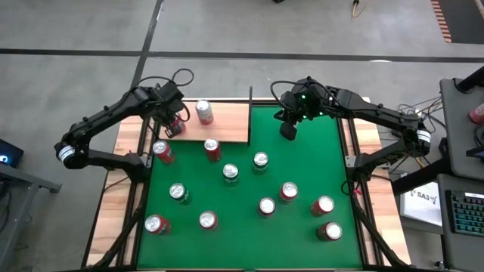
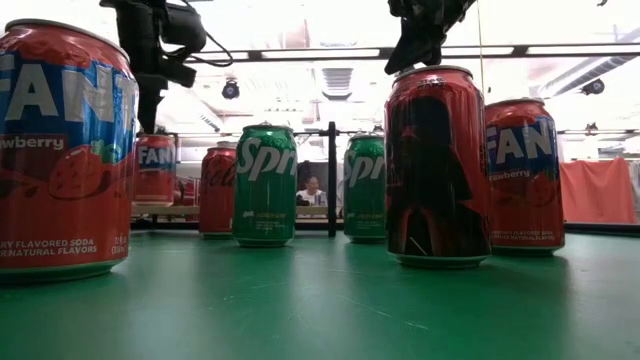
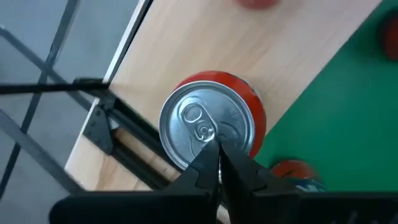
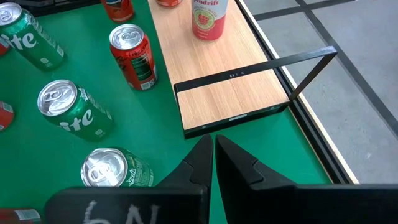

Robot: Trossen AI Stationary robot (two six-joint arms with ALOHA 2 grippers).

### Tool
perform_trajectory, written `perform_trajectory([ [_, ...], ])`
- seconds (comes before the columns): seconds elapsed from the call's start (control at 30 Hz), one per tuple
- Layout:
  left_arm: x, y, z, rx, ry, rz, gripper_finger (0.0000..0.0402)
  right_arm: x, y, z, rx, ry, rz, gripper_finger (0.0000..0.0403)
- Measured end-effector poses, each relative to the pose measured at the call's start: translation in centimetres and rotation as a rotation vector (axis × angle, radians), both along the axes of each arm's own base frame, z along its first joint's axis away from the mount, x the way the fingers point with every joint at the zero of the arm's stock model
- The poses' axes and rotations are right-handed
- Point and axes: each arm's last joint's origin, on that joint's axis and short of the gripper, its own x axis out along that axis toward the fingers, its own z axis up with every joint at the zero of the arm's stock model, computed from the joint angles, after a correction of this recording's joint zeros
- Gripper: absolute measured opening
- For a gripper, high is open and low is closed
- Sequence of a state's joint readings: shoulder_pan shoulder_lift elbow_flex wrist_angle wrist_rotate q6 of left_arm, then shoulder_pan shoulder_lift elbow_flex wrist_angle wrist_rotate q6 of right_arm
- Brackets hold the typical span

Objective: Place canned beverage on shelf
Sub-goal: Put the red soda can on the shelf

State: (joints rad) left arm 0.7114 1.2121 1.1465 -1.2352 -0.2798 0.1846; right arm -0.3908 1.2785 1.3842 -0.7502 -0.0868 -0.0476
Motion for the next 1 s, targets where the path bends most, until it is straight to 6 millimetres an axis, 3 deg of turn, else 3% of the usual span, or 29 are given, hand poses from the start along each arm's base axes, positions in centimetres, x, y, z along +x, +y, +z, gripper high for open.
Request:
perform_trajectory([
  [0.47,0.35,0.09,0.95,0.019,-0.079,0.009,0.0000,0.00,0.00,0.00,0.008,-0.003,-0.008,0.0009],
  [1.0,0.10,-0.42,0.15,-0.081,-0.057,-0.063,0.0000,0.01,-0.01,-0.02,0.009,-0.003,-0.009,0.0009],
])
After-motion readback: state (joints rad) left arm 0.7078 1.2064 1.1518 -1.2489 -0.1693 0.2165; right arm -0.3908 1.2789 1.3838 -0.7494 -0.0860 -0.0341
